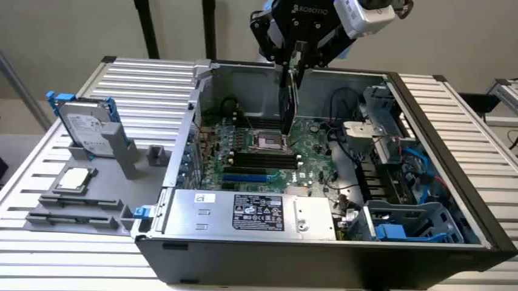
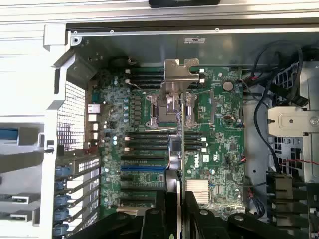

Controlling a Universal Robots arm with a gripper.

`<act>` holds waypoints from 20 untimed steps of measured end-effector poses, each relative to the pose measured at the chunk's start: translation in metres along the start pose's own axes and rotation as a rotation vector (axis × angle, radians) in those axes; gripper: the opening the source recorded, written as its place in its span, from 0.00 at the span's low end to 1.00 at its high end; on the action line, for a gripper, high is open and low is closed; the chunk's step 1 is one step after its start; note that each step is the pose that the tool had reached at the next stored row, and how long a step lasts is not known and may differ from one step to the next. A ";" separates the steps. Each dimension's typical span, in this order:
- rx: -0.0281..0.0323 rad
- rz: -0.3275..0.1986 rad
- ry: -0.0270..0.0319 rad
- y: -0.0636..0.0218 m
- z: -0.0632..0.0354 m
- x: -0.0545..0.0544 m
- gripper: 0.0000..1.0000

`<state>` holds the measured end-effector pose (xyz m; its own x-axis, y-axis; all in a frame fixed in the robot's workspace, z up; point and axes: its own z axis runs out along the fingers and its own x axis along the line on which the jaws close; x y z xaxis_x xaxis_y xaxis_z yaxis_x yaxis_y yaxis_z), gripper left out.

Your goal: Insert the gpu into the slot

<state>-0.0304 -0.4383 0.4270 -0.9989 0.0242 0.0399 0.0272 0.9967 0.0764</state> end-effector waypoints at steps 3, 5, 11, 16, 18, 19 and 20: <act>0.0002 0.000 0.0000 0.0000 0.0000 0.000 0.26; 0.0002 0.000 0.0000 0.0000 0.0000 0.000 0.26; 0.0003 0.000 0.0000 0.0000 0.0000 0.000 0.26; 0.0012 -0.024 0.0018 0.0000 0.0001 0.000 0.26; 0.0027 -0.060 0.0046 0.0000 0.0000 0.000 0.26; 0.0035 -0.078 0.0059 0.0000 0.0000 0.000 0.26; 0.0041 -0.096 0.0073 0.0000 0.0001 0.000 0.26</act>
<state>-0.0304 -0.4383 0.4269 -0.9966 -0.0716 0.0399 -0.0684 0.9948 0.0761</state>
